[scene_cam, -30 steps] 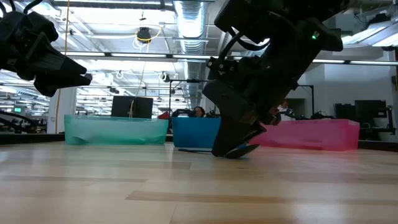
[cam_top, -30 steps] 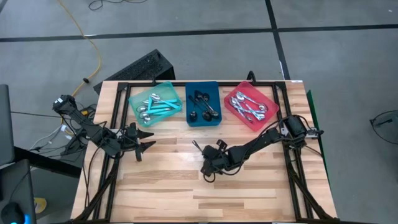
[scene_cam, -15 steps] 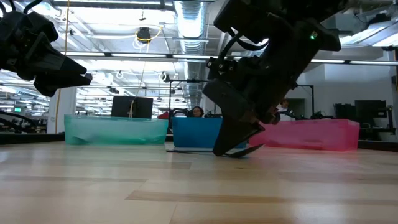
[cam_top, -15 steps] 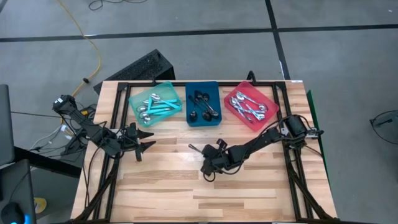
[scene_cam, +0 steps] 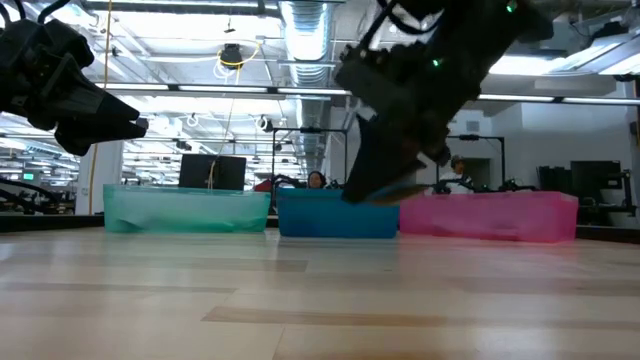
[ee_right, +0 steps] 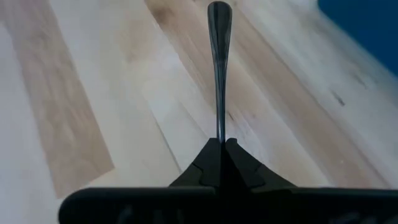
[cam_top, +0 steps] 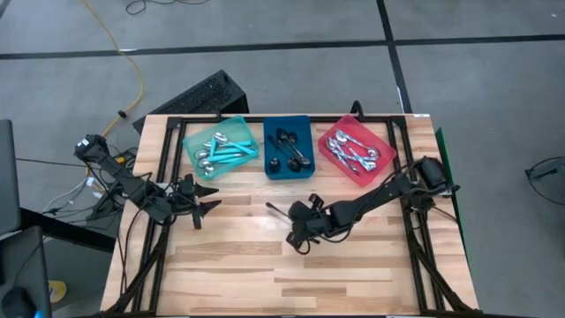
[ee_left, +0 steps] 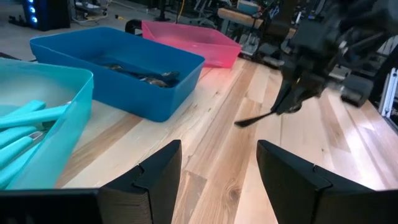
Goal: Sort silverware by color (type)
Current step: Put the black spoon into the blue bin
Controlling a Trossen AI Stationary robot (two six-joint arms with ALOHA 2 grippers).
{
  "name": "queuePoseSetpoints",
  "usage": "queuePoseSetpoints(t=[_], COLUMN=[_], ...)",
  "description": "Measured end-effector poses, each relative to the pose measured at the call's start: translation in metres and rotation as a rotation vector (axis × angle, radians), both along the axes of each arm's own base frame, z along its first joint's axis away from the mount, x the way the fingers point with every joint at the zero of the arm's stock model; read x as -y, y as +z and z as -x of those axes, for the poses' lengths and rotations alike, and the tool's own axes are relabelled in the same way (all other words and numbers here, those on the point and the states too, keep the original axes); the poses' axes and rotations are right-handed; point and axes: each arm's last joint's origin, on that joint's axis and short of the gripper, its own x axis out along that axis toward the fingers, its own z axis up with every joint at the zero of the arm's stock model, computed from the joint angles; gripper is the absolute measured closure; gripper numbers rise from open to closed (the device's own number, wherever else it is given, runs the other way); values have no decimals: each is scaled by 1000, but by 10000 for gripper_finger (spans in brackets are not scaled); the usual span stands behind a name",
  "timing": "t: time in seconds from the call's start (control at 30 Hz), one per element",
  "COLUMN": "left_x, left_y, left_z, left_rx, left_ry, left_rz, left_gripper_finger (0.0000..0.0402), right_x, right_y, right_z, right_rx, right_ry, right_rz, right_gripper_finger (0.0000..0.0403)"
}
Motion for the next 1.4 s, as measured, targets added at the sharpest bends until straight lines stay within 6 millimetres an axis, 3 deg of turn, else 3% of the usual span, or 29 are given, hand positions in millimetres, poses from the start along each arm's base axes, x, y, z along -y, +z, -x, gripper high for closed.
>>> queuePoseSetpoints(t=[0.37, 0.73, 1.4], left_x=[0, 0, 0], left_y=[-1, -1, -1], left_z=[0, 0, 0], left_rx=[-7, -5, -5], left_ry=[-2, 0, 1], left_rz=[2, 6, 5], left_gripper_finger=[207, 207, 207], right_x=[1, 11, 84], right_y=[35, 39, 48], right_z=[4, -1, -20], right_rx=[104, 125, 220], right_ry=[35, 44, -86], right_rz=[-1, 27, 90], right_gripper_finger=[379, 379, 379])
